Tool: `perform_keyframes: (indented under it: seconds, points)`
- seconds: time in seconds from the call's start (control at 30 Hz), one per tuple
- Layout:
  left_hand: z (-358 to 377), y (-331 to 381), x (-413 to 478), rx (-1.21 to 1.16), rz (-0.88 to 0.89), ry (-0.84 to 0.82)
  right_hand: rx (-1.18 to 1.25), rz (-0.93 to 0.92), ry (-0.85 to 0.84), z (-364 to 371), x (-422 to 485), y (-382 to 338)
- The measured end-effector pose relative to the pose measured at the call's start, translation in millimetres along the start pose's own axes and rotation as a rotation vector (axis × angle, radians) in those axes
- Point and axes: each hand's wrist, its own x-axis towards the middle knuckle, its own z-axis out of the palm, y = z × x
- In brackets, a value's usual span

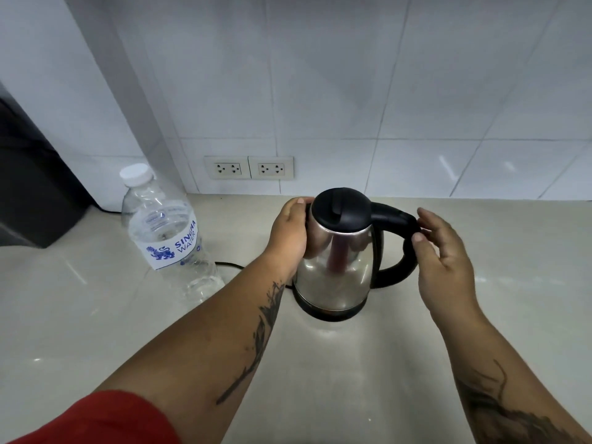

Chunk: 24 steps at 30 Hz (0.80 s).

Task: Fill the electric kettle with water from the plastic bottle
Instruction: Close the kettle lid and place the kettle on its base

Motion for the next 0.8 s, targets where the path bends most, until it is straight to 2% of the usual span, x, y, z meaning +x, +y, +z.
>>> perform_keyframes:
  seconds: [0.13, 0.27, 0.8]
  points:
    - [0, -1, 1, 0.007, -0.011, 0.0, -0.247, -0.169, -0.059, -6, -5, 4]
    - [0, 0, 1, 0.007, -0.011, -0.008, -0.371, -0.13, -0.055, -9, -3, 1]
    - [-1, 0, 3, 0.008, -0.025, -0.023, -0.325, -0.005, -0.087, -10, -8, -9]
